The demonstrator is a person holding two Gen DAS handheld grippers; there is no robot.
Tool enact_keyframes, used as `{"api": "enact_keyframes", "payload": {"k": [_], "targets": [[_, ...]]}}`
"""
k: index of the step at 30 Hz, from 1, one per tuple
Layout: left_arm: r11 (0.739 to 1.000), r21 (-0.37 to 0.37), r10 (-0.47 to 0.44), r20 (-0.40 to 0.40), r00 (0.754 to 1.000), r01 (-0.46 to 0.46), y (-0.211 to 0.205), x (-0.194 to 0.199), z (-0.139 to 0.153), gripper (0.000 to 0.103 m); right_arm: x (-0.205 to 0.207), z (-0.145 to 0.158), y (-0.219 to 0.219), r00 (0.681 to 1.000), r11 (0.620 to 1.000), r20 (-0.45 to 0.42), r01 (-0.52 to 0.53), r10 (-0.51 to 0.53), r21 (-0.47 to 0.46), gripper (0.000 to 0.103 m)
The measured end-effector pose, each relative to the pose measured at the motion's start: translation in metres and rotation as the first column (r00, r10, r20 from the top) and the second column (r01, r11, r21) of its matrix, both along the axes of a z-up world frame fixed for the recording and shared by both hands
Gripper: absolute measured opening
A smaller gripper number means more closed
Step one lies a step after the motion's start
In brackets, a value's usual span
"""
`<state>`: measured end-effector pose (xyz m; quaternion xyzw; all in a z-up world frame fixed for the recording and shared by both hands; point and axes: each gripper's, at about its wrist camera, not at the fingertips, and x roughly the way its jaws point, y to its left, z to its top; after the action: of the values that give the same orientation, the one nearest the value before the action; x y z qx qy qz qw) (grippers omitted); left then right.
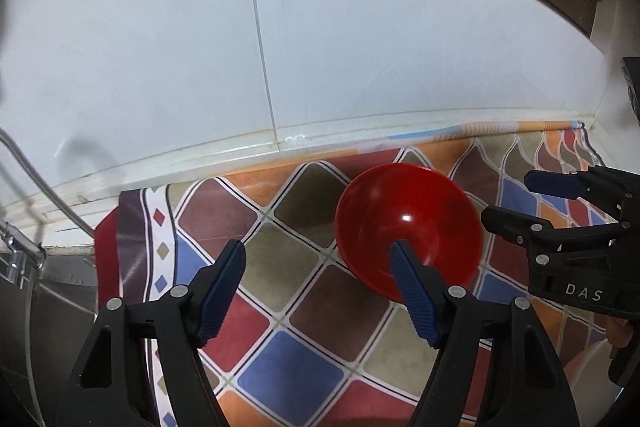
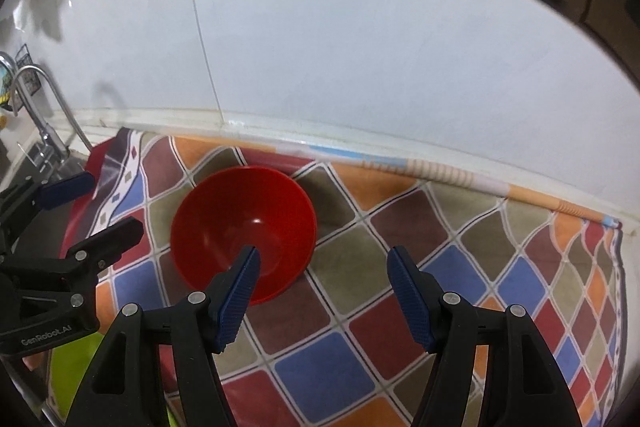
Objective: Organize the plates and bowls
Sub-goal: 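Close both grippers on the red bowl's rim and lift it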
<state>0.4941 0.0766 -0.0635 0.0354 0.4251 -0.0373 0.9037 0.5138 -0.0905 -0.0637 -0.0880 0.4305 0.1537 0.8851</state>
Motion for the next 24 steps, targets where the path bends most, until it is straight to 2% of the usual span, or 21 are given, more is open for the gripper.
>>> {"api": "enact_keyframes", "payload": {"k": [6,13,19,21,24], "targets": [[1.0,-0.001,-0.018,-0.044,0.999,0.018,0.0,0.02,-0.018,0.067,0.019,-0.021,0.006,0.998,1.0,-0.055,-0.016,0.016,-0.007,0.065],[0.999,-0.028,-0.038,-0.105,0.994,0.036,-0.003,0.039,-0.038,0.058,0.036,-0.041,0.009,0.992,1.0,-0.119,-0.031,0.031,0.001,0.053],[0.998,-0.047,-0.056,-0.142,0.988,0.049,-0.007,0.047,-0.048,0.045,0.043,-0.053,0.013,0.983,0.998,-0.174,-0.053,0.055,0.018,0.04],[0.997,-0.058,-0.062,-0.153,0.986,0.053,-0.008,0.049,-0.052,0.034,0.044,-0.057,0.014,0.98,0.998,-0.19,-0.058,0.062,0.026,0.037],[0.995,-0.077,-0.072,-0.171,0.983,0.059,-0.01,0.052,-0.056,0.025,0.045,-0.06,0.016,0.975,0.997,-0.212,-0.063,0.07,0.04,0.03]]}}
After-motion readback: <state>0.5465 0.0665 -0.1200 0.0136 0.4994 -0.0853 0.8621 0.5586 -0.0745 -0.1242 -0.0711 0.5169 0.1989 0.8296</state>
